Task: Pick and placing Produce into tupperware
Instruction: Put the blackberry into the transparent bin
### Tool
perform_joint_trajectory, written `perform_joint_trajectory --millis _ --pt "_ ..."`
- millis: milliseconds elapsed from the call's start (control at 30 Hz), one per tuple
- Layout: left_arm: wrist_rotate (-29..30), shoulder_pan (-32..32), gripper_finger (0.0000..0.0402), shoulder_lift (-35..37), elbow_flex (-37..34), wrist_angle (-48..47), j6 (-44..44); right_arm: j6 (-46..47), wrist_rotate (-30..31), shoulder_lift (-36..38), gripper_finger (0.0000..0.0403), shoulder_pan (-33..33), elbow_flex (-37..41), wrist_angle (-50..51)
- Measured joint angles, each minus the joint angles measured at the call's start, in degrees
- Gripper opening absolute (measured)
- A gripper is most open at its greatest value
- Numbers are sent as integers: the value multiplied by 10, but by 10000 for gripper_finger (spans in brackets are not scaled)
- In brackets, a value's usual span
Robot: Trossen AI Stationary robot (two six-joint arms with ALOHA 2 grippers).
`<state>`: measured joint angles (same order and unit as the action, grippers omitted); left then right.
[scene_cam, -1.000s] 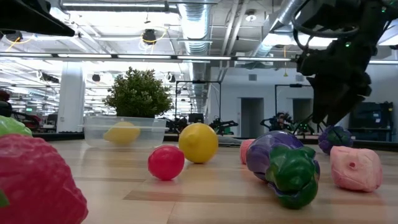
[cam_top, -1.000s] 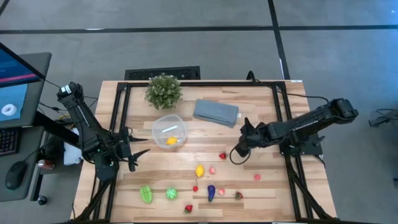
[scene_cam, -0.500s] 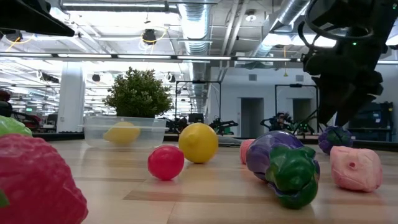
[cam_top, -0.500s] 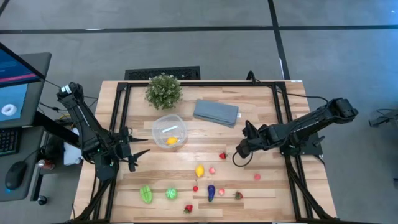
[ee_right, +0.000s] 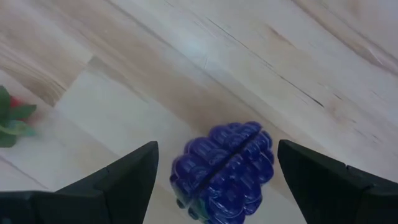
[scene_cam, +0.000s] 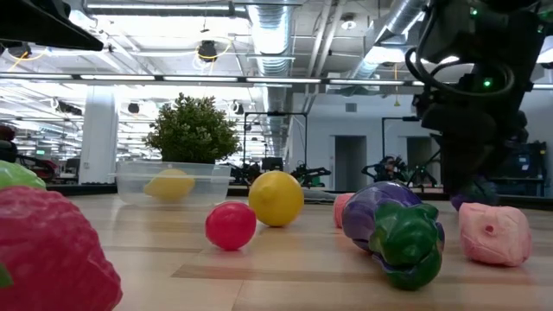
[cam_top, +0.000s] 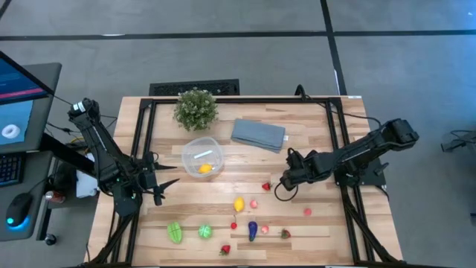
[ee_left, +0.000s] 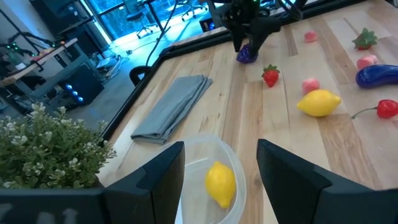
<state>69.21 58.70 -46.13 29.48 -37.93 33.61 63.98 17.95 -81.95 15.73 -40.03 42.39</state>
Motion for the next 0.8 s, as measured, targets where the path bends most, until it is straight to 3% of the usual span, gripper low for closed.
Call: perform_joint_trajectory --millis 800 --pt "1 0 192 0 0 -1 1 20 -30 2 339 0 0 16"
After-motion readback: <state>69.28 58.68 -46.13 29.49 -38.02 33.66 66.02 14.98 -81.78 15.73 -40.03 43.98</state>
